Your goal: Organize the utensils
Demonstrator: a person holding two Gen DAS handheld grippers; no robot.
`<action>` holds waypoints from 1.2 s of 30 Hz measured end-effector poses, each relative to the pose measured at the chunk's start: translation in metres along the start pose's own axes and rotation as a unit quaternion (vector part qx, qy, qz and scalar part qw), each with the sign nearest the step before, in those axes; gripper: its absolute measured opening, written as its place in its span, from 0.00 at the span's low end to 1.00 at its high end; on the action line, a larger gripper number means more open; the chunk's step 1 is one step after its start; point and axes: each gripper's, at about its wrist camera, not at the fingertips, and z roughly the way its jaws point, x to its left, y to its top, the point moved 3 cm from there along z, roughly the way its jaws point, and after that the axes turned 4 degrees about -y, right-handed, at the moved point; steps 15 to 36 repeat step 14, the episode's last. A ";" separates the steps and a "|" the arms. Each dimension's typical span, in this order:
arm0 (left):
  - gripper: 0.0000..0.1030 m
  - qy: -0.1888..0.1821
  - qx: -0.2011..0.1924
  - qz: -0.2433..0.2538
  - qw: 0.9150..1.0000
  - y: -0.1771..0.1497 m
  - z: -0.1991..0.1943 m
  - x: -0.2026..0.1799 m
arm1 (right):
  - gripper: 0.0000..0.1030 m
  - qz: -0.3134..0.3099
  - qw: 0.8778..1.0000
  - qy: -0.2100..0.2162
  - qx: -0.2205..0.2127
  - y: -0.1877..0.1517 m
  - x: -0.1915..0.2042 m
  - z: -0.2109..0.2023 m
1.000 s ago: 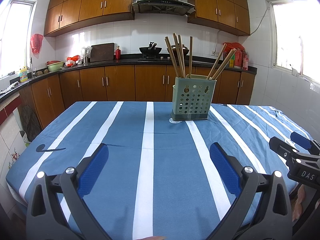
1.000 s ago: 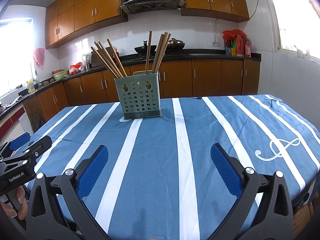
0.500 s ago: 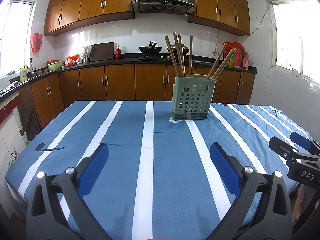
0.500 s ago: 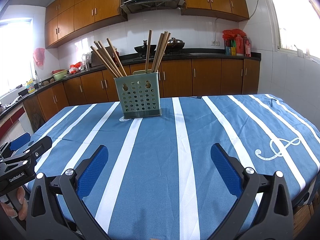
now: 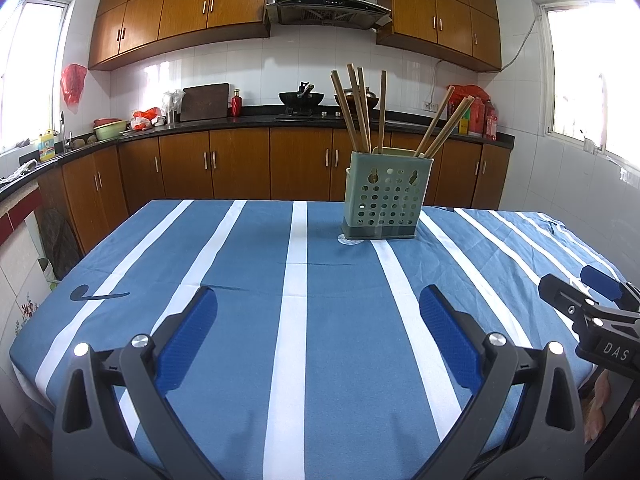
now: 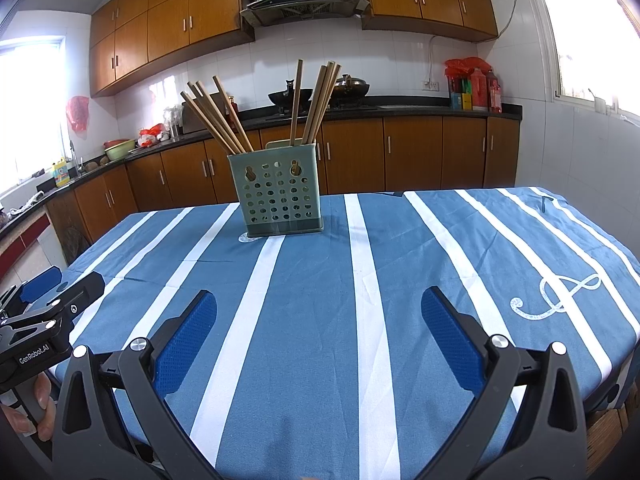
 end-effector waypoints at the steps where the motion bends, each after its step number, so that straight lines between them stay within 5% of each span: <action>1: 0.96 -0.001 0.000 0.000 1.000 0.001 0.000 0.001 | 0.98 0.000 1.000 0.000 0.000 0.000 0.000 0.000; 36: 0.96 -0.002 0.005 -0.004 1.000 -0.004 0.002 -0.001 | 0.98 0.001 1.000 0.000 0.001 0.001 0.000 0.000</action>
